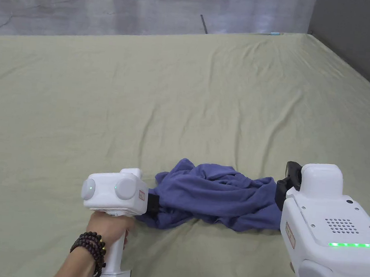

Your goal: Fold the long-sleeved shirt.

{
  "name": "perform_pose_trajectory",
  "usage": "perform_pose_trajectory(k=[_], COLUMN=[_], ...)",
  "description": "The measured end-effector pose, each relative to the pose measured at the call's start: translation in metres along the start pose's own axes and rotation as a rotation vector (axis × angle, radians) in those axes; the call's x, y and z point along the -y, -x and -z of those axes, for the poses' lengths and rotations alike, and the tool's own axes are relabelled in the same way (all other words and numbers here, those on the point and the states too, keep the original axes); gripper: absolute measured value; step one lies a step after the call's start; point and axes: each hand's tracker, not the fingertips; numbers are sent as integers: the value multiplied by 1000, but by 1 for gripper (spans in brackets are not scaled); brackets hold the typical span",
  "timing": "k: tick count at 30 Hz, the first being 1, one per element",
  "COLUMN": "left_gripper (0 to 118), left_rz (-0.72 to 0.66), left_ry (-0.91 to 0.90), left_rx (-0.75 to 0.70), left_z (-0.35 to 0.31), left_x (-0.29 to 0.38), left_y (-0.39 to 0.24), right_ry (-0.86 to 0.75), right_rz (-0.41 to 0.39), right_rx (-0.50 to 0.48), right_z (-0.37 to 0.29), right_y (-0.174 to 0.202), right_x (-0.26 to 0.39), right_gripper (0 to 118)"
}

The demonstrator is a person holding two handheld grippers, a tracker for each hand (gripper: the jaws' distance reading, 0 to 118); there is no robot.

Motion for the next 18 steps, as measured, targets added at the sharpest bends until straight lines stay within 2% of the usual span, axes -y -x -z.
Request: perform_pose_trajectory(k=[1,2,5,6,7,8,9,10,12,15,18], left_gripper=[20,18,14,14,14,14,14,14,14,12,11], left_rz=[5,12,-22,-24,-13,-1,-1,-1,6,16,15], left_ry=[-25,-45,-75,-81,-104,-129,-146,-165,-178,-199,-211], left_rx=[27,-42,83,81,60,58,72,85,95,84,80], left_z=[-8,-21,-40,-46,-51,-57,-62,-65,-68,-71,-69], left_x=[0,4,6,5,1,0,-1,-4,-9,-13,-15], left_y=[-3,-8,-6,-7,-2,-3,-4,-2,0,0,1], right_ry=[6,13,102,143,190,242,311,389,449,552,671], right_rz=[-3,-7,-8,7,27,59,81,116,133,90,96], right_rx=[2,0,-18,-20,-46,-78,-99,-125,-154,-139,-149], right_z=[1,5,29,41,55,71,86,104,128,158,178], right_y=[0,-3,-14,-20,-27,-37,-44,-52,-66,-78,-83], right_x=[1,2,-4,-5,-6,-6,-5,-3,6,16,26], right_gripper=[3,3,3,4,24,58,97,118,118,117,110])
